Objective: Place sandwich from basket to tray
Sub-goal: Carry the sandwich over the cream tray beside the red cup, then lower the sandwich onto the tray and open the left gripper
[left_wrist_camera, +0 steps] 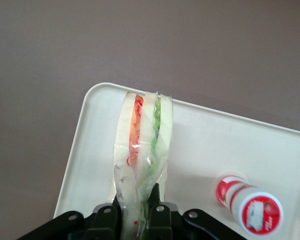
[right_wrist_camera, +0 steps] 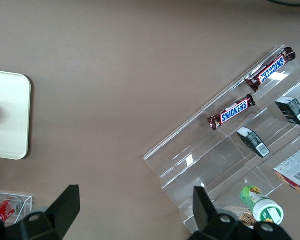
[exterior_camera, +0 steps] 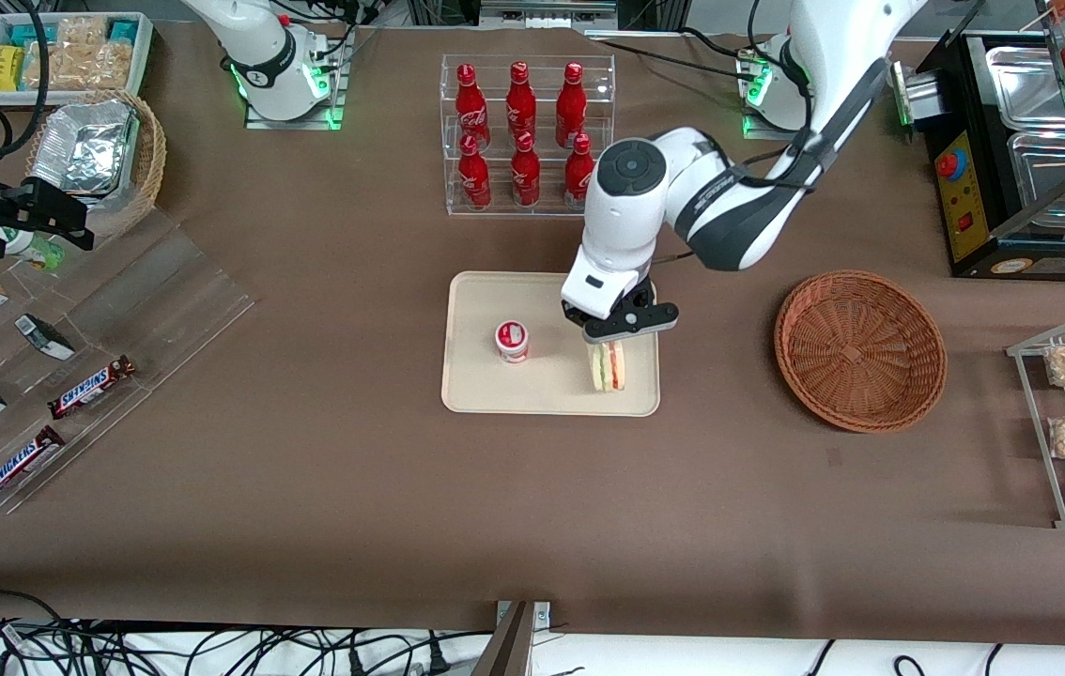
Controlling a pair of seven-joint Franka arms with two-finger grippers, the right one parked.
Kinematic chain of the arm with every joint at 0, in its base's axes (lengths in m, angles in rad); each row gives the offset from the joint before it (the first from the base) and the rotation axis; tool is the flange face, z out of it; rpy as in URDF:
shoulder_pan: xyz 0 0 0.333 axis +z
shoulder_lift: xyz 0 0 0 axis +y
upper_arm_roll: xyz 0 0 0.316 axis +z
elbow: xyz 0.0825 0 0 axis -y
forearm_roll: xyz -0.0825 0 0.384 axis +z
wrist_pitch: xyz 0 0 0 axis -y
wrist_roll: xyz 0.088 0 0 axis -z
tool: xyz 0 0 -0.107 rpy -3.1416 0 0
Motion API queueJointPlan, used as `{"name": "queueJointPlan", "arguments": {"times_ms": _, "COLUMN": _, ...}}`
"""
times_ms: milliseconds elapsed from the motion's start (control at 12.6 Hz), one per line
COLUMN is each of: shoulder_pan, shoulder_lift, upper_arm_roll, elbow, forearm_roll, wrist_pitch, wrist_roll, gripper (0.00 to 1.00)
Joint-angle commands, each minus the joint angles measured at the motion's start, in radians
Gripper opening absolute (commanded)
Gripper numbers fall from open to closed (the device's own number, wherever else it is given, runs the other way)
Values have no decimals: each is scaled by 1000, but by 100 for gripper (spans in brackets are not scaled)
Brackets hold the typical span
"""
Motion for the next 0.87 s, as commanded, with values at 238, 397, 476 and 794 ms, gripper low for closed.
{"name": "queueJointPlan", "arguments": {"times_ms": 238, "shoulder_pan": -20, "shoulder_lift": 77, "upper_arm_roll": -2, "elbow": 12, "forearm_roll": 186, "wrist_pitch": 33, "wrist_roll": -101, "gripper": 20}}
{"name": "queueJointPlan", "arguments": {"times_ms": 397, "shoulder_pan": -24, "shoulder_lift": 103, "upper_arm_roll": 0, "elbow": 10, "forearm_roll": 256, "wrist_pitch": 33, "wrist_roll": -167, "gripper": 20}}
{"name": "queueJointPlan", "arguments": {"times_ms": 476, "shoulder_pan": -27, "shoulder_lift": 114, "upper_arm_roll": 0, "elbow": 10, "forearm_roll": 272, "wrist_pitch": 33, "wrist_roll": -185, "gripper": 20}}
{"name": "queueJointPlan", "arguments": {"times_ms": 794, "shoulder_pan": -36, "shoulder_lift": 134, "upper_arm_roll": 1, "elbow": 10, "forearm_roll": 281, "wrist_pitch": 34, "wrist_roll": -191, "gripper": 20}}
